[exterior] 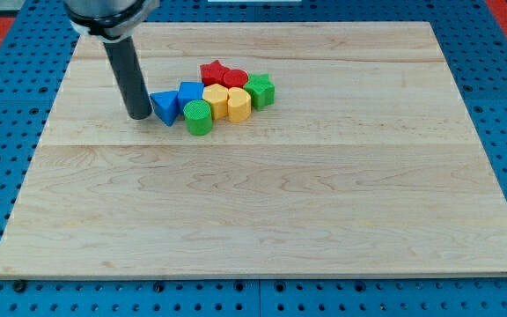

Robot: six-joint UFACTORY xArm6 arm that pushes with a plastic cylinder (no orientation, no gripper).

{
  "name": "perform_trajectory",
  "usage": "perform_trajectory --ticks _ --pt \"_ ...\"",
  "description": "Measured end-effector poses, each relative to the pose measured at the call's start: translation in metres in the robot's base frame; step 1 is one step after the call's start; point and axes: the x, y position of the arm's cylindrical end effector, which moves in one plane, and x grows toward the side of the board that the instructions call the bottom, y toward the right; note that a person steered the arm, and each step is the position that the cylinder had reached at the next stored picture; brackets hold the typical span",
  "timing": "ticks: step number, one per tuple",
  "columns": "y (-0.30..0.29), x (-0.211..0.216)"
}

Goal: Slide the blue triangle into the blue cube

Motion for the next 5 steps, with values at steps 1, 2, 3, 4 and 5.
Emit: perform_trajectory --ticks 1,2,3,4,5 --pt "0.011 -0.002" --pt "0.069 -0.001" --pt "0.066 -0.001" --pt "0.031 0.007" --pt "0.054 0.056"
